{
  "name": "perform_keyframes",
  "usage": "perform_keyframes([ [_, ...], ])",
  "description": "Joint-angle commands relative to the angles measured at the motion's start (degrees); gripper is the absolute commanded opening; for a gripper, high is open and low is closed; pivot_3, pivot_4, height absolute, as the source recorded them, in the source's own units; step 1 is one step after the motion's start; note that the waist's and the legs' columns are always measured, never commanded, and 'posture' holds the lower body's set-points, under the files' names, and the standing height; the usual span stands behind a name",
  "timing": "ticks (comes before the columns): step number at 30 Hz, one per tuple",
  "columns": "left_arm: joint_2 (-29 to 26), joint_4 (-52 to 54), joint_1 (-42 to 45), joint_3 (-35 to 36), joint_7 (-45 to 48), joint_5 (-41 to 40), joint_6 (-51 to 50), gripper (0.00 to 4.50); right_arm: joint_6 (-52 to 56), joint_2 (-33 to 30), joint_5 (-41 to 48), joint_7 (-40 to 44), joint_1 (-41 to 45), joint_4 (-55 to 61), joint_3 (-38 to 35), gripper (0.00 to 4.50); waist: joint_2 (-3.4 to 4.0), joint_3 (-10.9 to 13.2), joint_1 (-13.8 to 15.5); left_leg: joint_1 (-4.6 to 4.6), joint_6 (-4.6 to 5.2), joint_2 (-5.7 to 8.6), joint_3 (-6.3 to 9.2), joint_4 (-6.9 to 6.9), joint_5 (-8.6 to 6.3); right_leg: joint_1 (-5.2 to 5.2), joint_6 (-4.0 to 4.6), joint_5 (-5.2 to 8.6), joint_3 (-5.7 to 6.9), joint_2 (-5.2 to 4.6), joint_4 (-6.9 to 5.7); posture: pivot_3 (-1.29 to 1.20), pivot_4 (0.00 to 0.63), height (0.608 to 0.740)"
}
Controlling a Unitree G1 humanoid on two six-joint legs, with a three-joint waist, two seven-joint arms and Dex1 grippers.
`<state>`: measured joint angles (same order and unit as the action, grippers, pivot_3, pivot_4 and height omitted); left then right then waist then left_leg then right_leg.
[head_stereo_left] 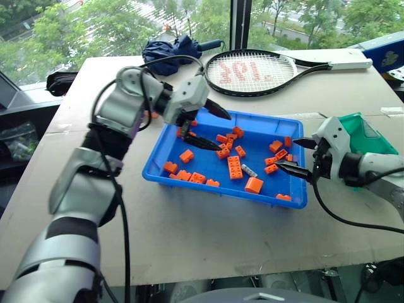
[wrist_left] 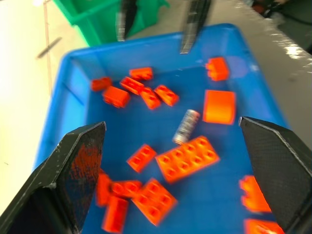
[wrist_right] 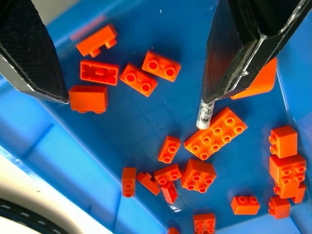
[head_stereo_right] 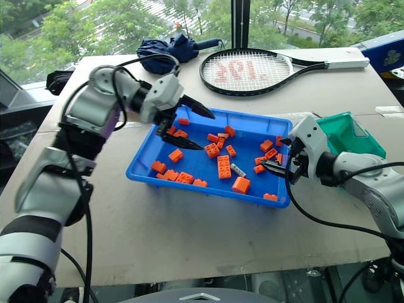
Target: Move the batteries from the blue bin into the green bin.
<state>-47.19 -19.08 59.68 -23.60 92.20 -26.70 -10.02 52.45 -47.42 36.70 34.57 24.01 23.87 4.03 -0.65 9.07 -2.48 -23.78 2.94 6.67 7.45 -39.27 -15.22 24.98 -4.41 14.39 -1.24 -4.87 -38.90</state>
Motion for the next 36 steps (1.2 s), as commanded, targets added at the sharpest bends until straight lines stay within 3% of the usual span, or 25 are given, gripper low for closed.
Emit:
perform_keyframes([
  [1, -6.8, 11.9, -5.2, 3.6, 0.3, -5.3, -7.3, 4.46, 0.3, 1.1, -5.5, 1.8, 5.1, -4.1, 6.6, 4.37, 0.07, 0.0, 0.4, -0.01, 0.00, 0.01, -0.03, 0.04, 0.00, 0.03, 0.00, 0.00, -0.05, -0.01, -0.03, 0.00, 0.150, 0.740],
  [4, -13.7, 20.1, -13.2, 8.7, 0.1, -7.5, -12.4, 4.46, 3.6, 3.4, -7.6, 3.0, 10.2, -7.2, 11.7, 4.37, 0.06, 0.0, 0.9, -0.05, 0.00, 0.06, 0.11, -0.04, 0.00, 0.00, 0.00, 0.00, 0.15, -0.04, 0.04, 0.00, 0.150, 0.740],
  [9, -19.2, 28.8, -23.1, 17.7, -3.8, -10.0, -18.9, 4.46, 8.4, 5.0, -8.8, 6.5, 14.8, -8.3, 17.5, 4.37, 0.07, 0.0, 0.6, -0.04, -0.01, 0.07, 0.13, -0.03, 0.00, -0.08, 0.01, 0.01, 0.19, -0.04, 0.06, 0.00, 0.150, 0.740],
  [13, -20.7, 32.9, -29.0, 23.4, -7.0, -10.9, -22.3, 4.46, 10.1, 6.6, -10.8, 7.5, 17.0, -8.8, 21.0, 4.37, 0.07, 0.0, 0.6, -0.02, -0.01, 0.07, 0.13, -0.01, 0.00, -0.08, 0.01, 0.01, 0.19, -0.04, 0.04, 0.00, 0.150, 0.740],
  [19, -19.5, 35.3, -31.9, 26.2, -10.1, -10.2, -23.8, 4.46, 8.3, 8.5, -16.2, 8.7, 19.2, -12.6, 26.1, 4.37, 0.07, 0.0, 0.6, 0.01, -0.02, 0.07, 0.13, -0.01, 0.00, -0.09, 0.01, 0.00, 0.20, -0.05, 0.03, 0.00, 0.150, 0.740],
  [28, -18.2, 35.2, -29.3, 25.2, -10.5, -9.8, -24.1, 4.50, 5.3, 6.7, -21.3, 12.0, 18.7, -12.9, 27.2, 0.20, 0.07, 0.0, 0.6, 0.01, -0.02, 0.07, 0.12, 0.00, 0.00, -0.09, 0.01, 0.00, 0.19, -0.06, 0.04, 0.00, 0.150, 0.740],
  [33, -16.9, 35.2, -27.5, 24.2, -10.4, -9.9, -24.8, 4.50, 5.8, 6.5, -19.6, 11.7, 17.2, -8.8, 20.8, 0.05, 0.07, 0.0, 0.6, 0.01, -0.02, 0.07, 0.12, 0.00, 0.00, -0.10, 0.01, 0.00, 0.20, -0.06, 0.04, 0.00, 0.150, 0.740],
  [36, -16.1, 35.1, -26.6, 23.7, -10.5, -9.8, -25.1, 4.50, 7.5, 6.2, -16.4, 10.7, 15.6, -4.3, 12.1, 0.05, 0.08, 0.0, 0.6, -0.01, -0.02, 0.07, 0.12, 0.00, 0.00, -0.08, 0.01, 0.00, 0.19, -0.07, 0.04, 0.00, 0.150, 0.740],
])
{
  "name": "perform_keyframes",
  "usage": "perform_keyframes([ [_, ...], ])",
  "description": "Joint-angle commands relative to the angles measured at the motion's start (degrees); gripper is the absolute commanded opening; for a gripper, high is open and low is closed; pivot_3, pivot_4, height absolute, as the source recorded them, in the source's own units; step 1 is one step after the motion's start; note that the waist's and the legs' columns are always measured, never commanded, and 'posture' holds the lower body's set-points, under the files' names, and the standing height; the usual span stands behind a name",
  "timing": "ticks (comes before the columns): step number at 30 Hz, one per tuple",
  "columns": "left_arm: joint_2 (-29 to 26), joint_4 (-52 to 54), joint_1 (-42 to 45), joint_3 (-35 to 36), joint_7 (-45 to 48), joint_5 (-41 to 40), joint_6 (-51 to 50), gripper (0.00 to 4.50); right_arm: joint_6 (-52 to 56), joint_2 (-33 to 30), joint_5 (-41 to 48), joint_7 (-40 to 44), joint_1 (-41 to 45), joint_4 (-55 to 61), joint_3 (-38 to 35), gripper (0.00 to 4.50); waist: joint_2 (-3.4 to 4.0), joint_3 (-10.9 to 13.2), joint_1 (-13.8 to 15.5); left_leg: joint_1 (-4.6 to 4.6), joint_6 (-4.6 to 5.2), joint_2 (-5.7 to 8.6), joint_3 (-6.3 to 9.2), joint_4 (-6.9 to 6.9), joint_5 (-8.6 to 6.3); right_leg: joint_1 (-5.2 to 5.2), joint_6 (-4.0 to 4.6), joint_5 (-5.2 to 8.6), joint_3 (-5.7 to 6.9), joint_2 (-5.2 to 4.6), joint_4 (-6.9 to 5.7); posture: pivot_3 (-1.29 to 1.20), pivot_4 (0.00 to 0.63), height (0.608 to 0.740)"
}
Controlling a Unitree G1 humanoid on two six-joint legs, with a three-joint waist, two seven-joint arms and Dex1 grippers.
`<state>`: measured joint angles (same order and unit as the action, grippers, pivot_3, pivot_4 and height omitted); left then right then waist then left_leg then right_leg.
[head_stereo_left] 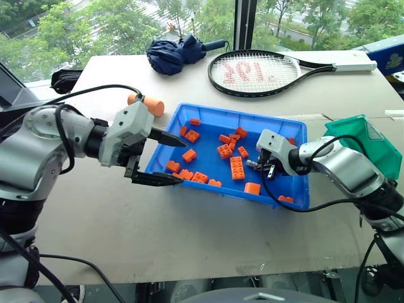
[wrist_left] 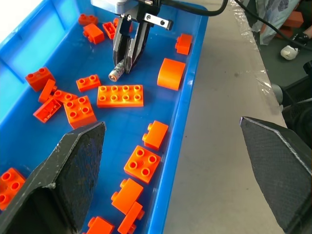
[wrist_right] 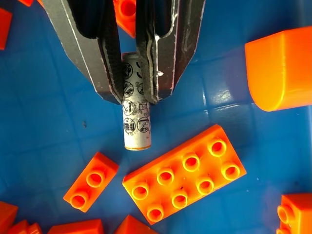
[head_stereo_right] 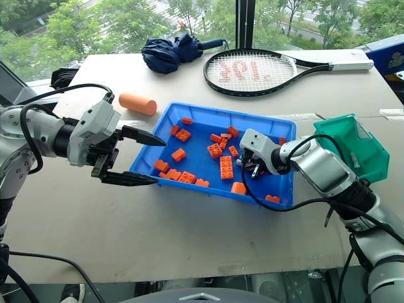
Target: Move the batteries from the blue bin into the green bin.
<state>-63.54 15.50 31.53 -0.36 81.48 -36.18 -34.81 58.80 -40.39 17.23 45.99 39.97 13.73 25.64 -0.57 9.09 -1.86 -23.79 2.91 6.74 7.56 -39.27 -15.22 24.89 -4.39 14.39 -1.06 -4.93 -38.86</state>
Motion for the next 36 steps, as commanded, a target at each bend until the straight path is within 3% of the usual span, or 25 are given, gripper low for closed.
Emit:
perform_keyframes([
  [1, 0.5, 0.5, 1.7, 0.5, 0.2, -0.3, -0.4, 4.50, 1.8, -0.9, 3.9, -1.1, -0.9, 7.0, -11.7, 0.05, 0.00, 0.0, 0.0, -0.01, 0.00, 0.00, 0.00, 0.01, 0.00, 0.00, 0.00, 0.00, 0.00, 0.00, 0.00, 0.00, 0.150, 0.740],
  [7, 6.3, 0.0, 6.7, 0.7, -3.9, -2.4, -3.4, 4.50, 9.3, -8.9, 8.4, -2.3, -7.5, 14.7, -32.9, 0.05, 0.00, 0.0, 1.5, -0.02, 0.01, 0.01, 0.02, 0.01, 0.00, -0.03, 0.00, 0.00, 0.04, -0.01, 0.03, 0.00, 0.150, 0.740],
  [12, 14.3, -1.2, 13.0, 0.3, -8.8, -5.2, -7.0, 4.50, 8.0, -15.6, 6.3, -3.6, -16.5, 12.7, -46.7, 0.05, -0.01, 0.0, 2.5, -0.01, 0.01, 0.04, -0.04, -0.05, 0.00, -0.09, -0.01, 0.00, 0.00, -0.04, 0.05, 0.00, 0.150, 0.740],
  [16, 17.6, -3.3, 16.2, -1.0, -9.2, -4.0, -6.4, 4.50, 2.8, -17.8, 3.3, -4.3, -25.2, 9.4, -52.4, 0.05, -0.01, 0.0, 2.5, 0.04, 0.01, 0.03, -0.10, -0.03, 0.00, -0.09, -0.01, 0.00, -0.05, -0.04, 0.01, 0.00, 0.150, 0.740],
  [20, 18.7, -5.8, 17.4, -2.6, -8.1, -1.5, -3.7, 4.50, -4.1, -18.4, 0.3, -5.2, -29.0, 4.4, -51.9, 0.05, 0.08, 0.0, 1.7, 0.13, 0.01, 0.00, -0.36, -0.01, 0.00, -0.07, -0.01, -0.01, -0.32, -0.02, -0.05, 0.00, 0.150, 0.740],
  [21, 18.9, -6.2, 17.5, -2.9, -7.8, -1.0, -3.1, 4.50, -5.3, -18.4, 0.0, -5.3, -29.1, 3.5, -51.8, 0.99, 0.08, 0.0, 1.6, 0.14, 0.01, -0.01, -0.37, 0.00, 0.00, -0.07, -0.01, -0.01, -0.33, -0.01, -0.04, 0.00, 0.150, 0.740],
  [28, 16.4, -5.7, 12.1, -0.6, -7.6, 1.3, 0.4, 4.50, -12.4, -16.1, 0.7, -6.4, -28.3, 2.0, -54.9, 3.95, 0.10, -0.1, 1.1, 0.12, 0.01, -0.02, -0.36, 0.04, 0.00, -0.04, -0.01, -0.01, -0.35, -0.01, 0.00, 0.00, 0.150, 0.740],
  [31, 13.4, -3.8, 5.6, 3.0, -7.5, 1.0, 1.4, 4.50, -15.9, -10.9, 7.7, -2.1, -30.7, 5.9, -59.5, 3.95, 0.11, -0.1, 1.0, 0.13, 0.01, -0.10, -0.37, 0.10, 0.00, 0.00, -0.01, 0.00, -0.37, 0.05, 0.01, 0.00, 0.150, 0.740],
  [36, 11.4, 1.0, -11.1, 12.9, -10.2, -0.2, 3.1, 4.50, -22.5, -1.6, 15.0, 4.7, -44.4, 13.8, -63.9, 3.95, 0.15, -0.1, 1.5, 0.10, 0.01, -0.11, -0.25, 0.12, -0.01, -0.05, -0.01, 0.00, -0.28, 0.04, 0.08, 0.00, 0.150, 0.740],
])
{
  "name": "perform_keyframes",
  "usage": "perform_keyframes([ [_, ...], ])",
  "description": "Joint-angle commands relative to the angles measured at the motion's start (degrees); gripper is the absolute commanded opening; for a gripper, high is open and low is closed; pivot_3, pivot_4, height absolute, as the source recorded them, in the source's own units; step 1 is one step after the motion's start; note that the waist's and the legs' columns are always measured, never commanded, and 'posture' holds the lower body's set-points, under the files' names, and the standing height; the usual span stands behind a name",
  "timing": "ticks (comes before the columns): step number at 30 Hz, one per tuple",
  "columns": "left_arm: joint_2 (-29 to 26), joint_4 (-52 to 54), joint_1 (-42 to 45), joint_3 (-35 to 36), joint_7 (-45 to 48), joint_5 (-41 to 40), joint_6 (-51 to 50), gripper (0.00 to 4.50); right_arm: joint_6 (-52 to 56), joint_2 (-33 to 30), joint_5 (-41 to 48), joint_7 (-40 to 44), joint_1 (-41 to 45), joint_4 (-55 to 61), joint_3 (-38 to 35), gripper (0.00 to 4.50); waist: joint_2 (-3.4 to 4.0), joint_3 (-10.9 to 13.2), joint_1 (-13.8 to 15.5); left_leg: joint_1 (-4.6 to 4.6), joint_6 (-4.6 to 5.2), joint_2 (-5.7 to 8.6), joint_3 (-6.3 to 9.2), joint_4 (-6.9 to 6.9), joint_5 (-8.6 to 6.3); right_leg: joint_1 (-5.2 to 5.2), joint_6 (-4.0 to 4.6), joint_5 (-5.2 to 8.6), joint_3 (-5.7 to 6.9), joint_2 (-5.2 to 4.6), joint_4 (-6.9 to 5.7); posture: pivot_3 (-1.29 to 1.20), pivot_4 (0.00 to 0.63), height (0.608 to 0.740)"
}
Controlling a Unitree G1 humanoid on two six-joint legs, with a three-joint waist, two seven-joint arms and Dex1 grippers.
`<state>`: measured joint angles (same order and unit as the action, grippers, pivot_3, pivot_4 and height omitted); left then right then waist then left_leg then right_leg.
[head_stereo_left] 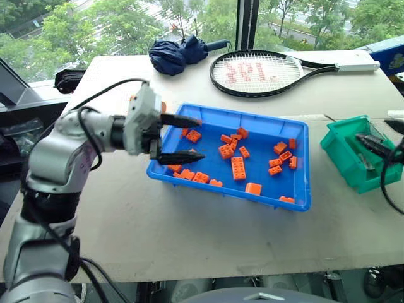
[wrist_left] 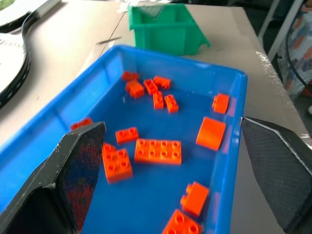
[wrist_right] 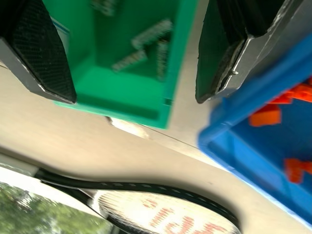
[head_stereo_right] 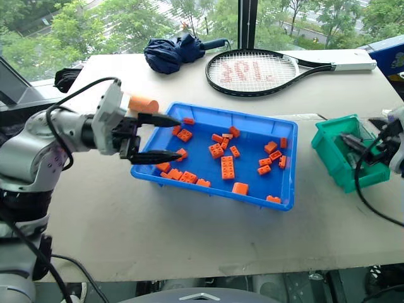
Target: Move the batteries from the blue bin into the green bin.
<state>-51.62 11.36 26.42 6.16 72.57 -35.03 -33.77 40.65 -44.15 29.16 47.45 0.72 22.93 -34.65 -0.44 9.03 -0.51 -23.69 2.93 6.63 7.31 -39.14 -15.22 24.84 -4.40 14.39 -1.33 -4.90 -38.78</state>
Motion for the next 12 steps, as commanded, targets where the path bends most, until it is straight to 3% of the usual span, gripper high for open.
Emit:
perform_keyframes([
  [1, -0.3, 7.0, -10.2, 8.5, -1.6, -1.7, 2.4, 4.50, -5.8, 3.9, 4.5, 4.8, -8.4, 6.0, -4.2, 3.95, 0.03, 0.0, 0.3, 0.00, 0.00, 0.02, -0.02, 0.00, 0.00, -0.01, -0.01, 0.00, -0.03, -0.02, 0.05, 0.00, 0.150, 0.740],
  [7, 3.6, 13.0, -31.4, 17.6, -5.0, -0.4, 6.0, 4.50, -13.1, 8.2, 7.8, 13.7, -23.8, 7.3, -4.6, 3.95, 0.10, 0.0, 1.3, 0.30, 0.01, 0.02, -0.15, 0.08, -0.03, -0.28, 0.01, -0.01, -0.16, -0.04, 0.08, 0.00, 0.150, 0.740],
  [12, 8.2, 9.1, -39.6, 17.0, -7.5, 6.0, 16.1, 4.50, -26.1, 6.9, 0.9, 17.8, -22.7, -4.0, 0.1, 3.95, 0.19, 0.0, 1.4, 1.86, 0.06, -0.11, -0.22, 0.89, -0.32, -1.81, 0.19, 0.06, -0.13, -0.05, 0.97, 0.00, 0.150, 0.740],
])
